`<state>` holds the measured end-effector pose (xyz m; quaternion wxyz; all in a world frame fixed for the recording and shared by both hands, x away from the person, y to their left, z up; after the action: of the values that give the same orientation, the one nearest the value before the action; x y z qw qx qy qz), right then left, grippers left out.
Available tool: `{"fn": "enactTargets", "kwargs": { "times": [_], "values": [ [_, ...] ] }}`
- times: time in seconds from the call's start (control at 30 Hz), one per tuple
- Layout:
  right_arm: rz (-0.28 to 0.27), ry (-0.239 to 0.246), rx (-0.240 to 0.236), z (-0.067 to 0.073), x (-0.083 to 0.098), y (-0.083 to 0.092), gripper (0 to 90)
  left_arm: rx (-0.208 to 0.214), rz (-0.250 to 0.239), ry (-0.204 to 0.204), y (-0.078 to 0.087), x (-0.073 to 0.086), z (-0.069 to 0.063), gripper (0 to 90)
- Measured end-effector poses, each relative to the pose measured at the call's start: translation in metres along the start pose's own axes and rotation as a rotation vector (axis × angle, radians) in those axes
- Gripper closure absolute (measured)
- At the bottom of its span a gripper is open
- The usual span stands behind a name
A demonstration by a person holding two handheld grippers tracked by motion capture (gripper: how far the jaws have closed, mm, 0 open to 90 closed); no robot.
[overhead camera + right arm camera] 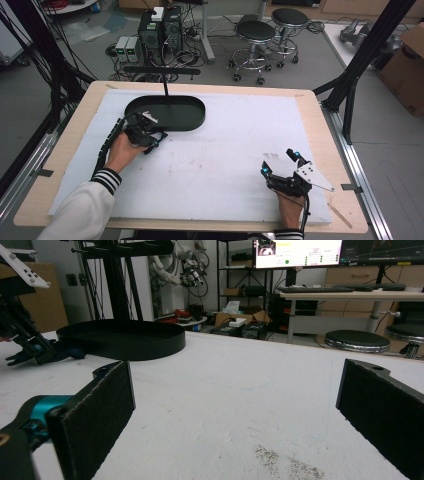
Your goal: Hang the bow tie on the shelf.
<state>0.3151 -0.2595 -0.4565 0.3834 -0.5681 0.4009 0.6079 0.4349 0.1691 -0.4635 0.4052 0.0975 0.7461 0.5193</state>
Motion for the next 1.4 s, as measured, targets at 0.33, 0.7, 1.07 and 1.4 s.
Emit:
{"fn": "enactTargets", "kwargs": {
  "times": [0.33,0.7,1.07,1.4],
  "values": [
    [0.000,0.000,0.001,0.000,0.000,0.000,1.2,0.015,-0.035,-0.018,0.006,-0.003,-0.006,85.1],
    [-0.001,0.001,0.001,0.000,0.000,0.000,1.2,0.035,-0.175,-0.030,0.028,-0.012,-0.011,85.1],
    [0.000,0.001,0.001,0.000,0.000,0.000,1.2,0.038,-0.352,-0.046,0.058,-0.021,-0.012,85.2],
    [0.000,0.001,0.001,0.000,0.000,0.000,1.2,0.033,-0.458,-0.038,0.073,-0.029,-0.010,85.3]
  ]
}}
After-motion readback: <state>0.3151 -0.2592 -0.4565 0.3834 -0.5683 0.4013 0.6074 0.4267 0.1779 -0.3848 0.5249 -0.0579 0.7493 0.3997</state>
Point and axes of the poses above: each handheld gripper's, and its own axes: y roughly backward along the jaws, x roughly out of its underside, z roughly to its left, the point moved 6 cm from there along -y, roughly forward along the jaws, and after that the axes turned 5 degrees about x, right-handed, at the moved point
